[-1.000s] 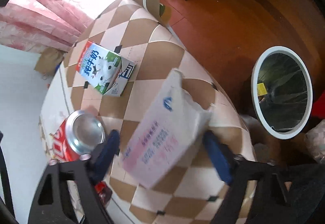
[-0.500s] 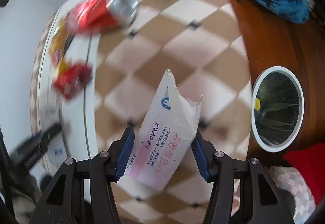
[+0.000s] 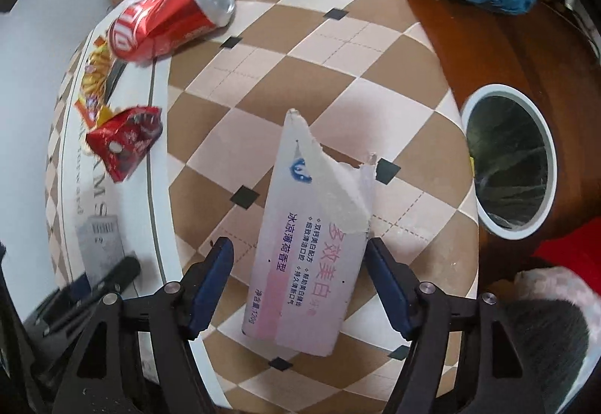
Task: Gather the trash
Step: 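Carry the white carton with the left tool while the right tool carries the pink pack to the bin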
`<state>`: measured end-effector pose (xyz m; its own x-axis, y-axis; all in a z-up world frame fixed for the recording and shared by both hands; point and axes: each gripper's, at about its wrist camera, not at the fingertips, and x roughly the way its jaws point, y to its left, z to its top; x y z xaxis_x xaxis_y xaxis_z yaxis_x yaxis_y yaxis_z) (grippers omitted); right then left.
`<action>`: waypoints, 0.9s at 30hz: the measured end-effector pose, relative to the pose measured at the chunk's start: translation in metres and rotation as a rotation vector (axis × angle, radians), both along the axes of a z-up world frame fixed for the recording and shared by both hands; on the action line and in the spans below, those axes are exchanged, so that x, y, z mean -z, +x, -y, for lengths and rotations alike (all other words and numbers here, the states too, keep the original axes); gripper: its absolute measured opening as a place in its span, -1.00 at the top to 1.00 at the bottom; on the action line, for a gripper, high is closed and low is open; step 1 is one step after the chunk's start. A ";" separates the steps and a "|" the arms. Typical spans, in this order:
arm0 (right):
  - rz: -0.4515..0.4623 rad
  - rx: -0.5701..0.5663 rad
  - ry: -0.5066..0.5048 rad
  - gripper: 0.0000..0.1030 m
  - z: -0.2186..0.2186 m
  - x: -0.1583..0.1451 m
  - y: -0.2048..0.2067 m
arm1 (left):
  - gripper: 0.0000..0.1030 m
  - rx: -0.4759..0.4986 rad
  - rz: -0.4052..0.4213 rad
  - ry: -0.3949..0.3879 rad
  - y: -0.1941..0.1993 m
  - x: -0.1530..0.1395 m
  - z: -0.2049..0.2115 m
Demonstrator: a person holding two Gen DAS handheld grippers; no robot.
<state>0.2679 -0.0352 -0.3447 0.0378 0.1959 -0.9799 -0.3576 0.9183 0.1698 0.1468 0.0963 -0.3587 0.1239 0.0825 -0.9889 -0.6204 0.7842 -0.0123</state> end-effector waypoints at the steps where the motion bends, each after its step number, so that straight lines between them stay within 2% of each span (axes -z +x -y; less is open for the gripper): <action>1: 0.019 0.001 -0.012 -0.32 0.000 0.000 -0.001 | 0.40 0.000 -0.003 0.012 -0.001 -0.002 0.004; 2: 0.051 -0.005 -0.044 -0.12 0.001 -0.001 -0.005 | 0.40 0.002 0.000 0.022 -0.002 -0.010 0.006; 4: 0.078 -0.001 -0.048 0.00 0.002 -0.002 -0.011 | 0.40 0.005 0.017 0.051 -0.008 -0.020 0.013; 9: 0.107 -0.045 -0.042 0.03 0.014 -0.011 -0.022 | 0.40 0.010 0.073 0.116 -0.018 -0.055 0.037; 14: 0.164 -0.081 0.056 0.03 0.035 -0.049 -0.035 | 0.40 0.035 0.150 0.144 -0.026 -0.101 0.056; 21: 0.273 -0.077 0.147 0.03 0.079 -0.119 -0.028 | 0.40 0.132 0.280 0.167 0.011 -0.164 0.091; 27: 0.330 -0.025 0.227 0.03 0.149 -0.173 -0.002 | 0.40 0.266 0.365 0.112 0.067 -0.203 0.153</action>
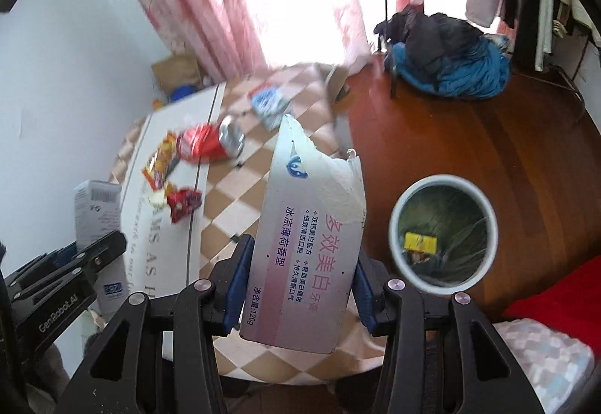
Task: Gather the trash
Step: 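Carry the white carton with the left tool while the right tool carries the pink pack to the bin, then open the left tool over the bin while the right tool releases the pink pack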
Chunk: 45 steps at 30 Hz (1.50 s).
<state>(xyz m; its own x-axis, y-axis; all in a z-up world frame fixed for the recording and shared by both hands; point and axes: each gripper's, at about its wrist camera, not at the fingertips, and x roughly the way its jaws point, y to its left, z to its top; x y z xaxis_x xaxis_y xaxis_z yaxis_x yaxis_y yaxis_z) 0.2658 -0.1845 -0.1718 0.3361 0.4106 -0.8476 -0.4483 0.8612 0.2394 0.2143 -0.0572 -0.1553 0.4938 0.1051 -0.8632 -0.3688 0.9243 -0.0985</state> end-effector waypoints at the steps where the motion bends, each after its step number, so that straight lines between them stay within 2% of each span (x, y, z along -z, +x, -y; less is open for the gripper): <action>1: 0.003 0.007 0.007 0.03 0.007 -0.006 0.005 | 0.40 0.021 0.006 -0.002 0.010 -0.003 0.010; 6: 0.020 0.072 0.030 0.03 0.072 -0.025 0.041 | 0.40 0.150 0.001 -0.053 0.076 0.003 0.066; 10: 0.013 0.142 -0.012 0.03 0.122 -0.009 0.076 | 0.40 0.243 -0.058 -0.138 0.132 0.037 0.104; 14: -0.056 0.206 -0.061 0.03 0.176 0.032 0.118 | 0.39 0.310 -0.139 -0.192 0.175 0.078 0.133; 17: -0.127 0.220 -0.081 0.03 0.200 0.068 0.141 | 0.38 0.350 -0.211 -0.223 0.202 0.112 0.146; 22: -0.244 0.220 -0.126 0.03 0.221 0.135 0.168 | 0.37 0.366 -0.309 -0.226 0.235 0.165 0.158; 23: -0.257 0.218 -0.127 0.03 0.224 0.144 0.169 | 0.33 0.367 -0.317 -0.227 0.237 0.170 0.160; 25: -0.301 0.219 -0.133 0.03 0.227 0.172 0.176 | -0.06 0.360 -0.345 -0.229 0.245 0.184 0.161; 26: -0.314 0.218 -0.133 0.03 0.226 0.182 0.179 | -0.38 0.350 -0.357 -0.230 0.247 0.191 0.160; 27: -0.328 0.217 -0.136 0.02 0.226 0.192 0.182 | -0.50 0.336 -0.367 -0.226 0.249 0.197 0.157; 29: -0.356 0.219 -0.138 -0.01 0.225 0.214 0.188 | -0.51 0.315 -0.390 -0.199 0.248 0.203 0.153; 31: -0.397 0.217 -0.141 -0.05 0.227 0.236 0.192 | -0.73 0.301 -0.406 -0.171 0.246 0.208 0.150; 32: -0.416 0.220 -0.145 -0.14 0.228 0.245 0.192 | -0.92 0.297 -0.408 -0.155 0.244 0.208 0.149; 33: -0.430 0.225 -0.148 -0.26 0.228 0.251 0.192 | -0.93 0.293 -0.409 -0.144 0.243 0.208 0.149; 34: -0.445 0.231 -0.147 -0.62 0.228 0.256 0.193 | -0.93 0.288 -0.409 -0.134 0.240 0.207 0.148; 35: -0.450 0.236 -0.152 -0.84 0.229 0.261 0.192 | -0.93 0.275 -0.402 -0.111 0.237 0.206 0.146; 40: -0.454 0.258 -0.220 -1.00 0.228 0.266 0.186 | -0.93 0.226 -0.372 -0.016 0.228 0.202 0.140; 45: -0.439 0.276 -0.295 -1.00 0.220 0.262 0.181 | -0.93 0.214 -0.368 -0.006 0.215 0.193 0.138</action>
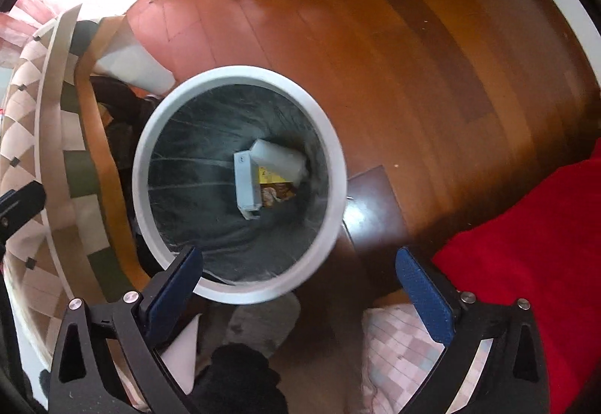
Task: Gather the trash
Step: 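Open the left tool over the bin while the right tool releases the pink pack, then grasp the orange snack bag with the left tool while the right tool grasps the red cola can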
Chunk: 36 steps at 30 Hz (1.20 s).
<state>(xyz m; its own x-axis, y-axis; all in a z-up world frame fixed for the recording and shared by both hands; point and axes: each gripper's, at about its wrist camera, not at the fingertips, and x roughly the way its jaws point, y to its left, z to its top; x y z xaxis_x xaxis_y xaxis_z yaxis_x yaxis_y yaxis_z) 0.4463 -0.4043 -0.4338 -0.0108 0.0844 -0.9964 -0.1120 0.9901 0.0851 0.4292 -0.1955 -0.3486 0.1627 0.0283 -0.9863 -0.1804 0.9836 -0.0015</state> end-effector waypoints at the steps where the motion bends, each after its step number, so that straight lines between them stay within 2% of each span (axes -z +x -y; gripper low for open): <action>1: 0.003 0.004 -0.009 -1.00 0.001 -0.003 -0.001 | -0.93 0.000 0.004 0.004 -0.002 -0.003 0.001; 7: 0.043 0.031 -0.013 -1.00 0.002 -0.032 -0.012 | -0.93 0.007 0.024 0.017 -0.016 -0.022 0.005; 19: 0.111 0.032 -0.004 -1.00 0.002 -0.095 -0.037 | -0.93 0.003 0.090 -0.008 -0.048 -0.073 0.008; 30: 0.211 0.043 0.048 -1.00 0.000 -0.174 -0.067 | -0.93 -0.006 0.203 -0.049 -0.083 -0.139 0.005; 36: 0.283 0.058 0.101 -1.00 -0.010 -0.224 -0.084 | -0.93 -0.031 0.273 -0.030 -0.106 -0.175 -0.015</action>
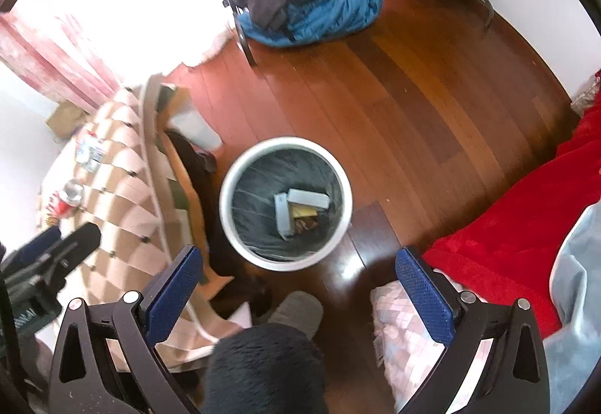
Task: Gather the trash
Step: 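Grasp the orange snack bag with the left tool while the right tool grasps the red cola can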
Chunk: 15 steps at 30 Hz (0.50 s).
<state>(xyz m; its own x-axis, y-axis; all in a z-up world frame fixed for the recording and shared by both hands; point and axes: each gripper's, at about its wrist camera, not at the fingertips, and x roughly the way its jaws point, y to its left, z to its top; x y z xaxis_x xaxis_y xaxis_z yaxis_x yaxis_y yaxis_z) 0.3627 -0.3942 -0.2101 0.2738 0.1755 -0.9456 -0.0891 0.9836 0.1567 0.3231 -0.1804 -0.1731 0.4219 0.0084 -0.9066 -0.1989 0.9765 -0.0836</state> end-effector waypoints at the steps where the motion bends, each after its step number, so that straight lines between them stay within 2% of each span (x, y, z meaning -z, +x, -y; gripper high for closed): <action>1: 0.015 0.001 0.010 -1.00 -0.003 -0.008 -0.003 | -0.93 -0.010 0.008 0.006 -0.003 -0.005 -0.006; 5: 0.059 -0.019 0.066 -1.00 -0.027 -0.040 -0.014 | -0.93 -0.094 0.042 0.053 -0.024 -0.023 -0.052; 8: 0.069 -0.073 0.102 -1.00 -0.063 -0.053 -0.021 | -0.93 -0.171 0.049 0.084 -0.043 -0.025 -0.096; 11: 0.056 -0.167 0.126 -1.00 -0.118 -0.054 -0.025 | -0.93 -0.254 0.034 0.121 -0.063 -0.017 -0.143; 15: 0.022 -0.287 0.134 -1.00 -0.202 -0.041 -0.028 | -0.93 -0.403 -0.037 0.146 -0.098 0.012 -0.222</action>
<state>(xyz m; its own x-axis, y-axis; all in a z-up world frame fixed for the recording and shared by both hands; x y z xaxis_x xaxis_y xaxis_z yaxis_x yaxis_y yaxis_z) 0.3344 -0.1920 -0.1694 0.2148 0.3710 -0.9034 -0.3651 0.8885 0.2780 0.2256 0.0416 -0.1854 0.3260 0.2952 -0.8981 -0.5671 0.8212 0.0641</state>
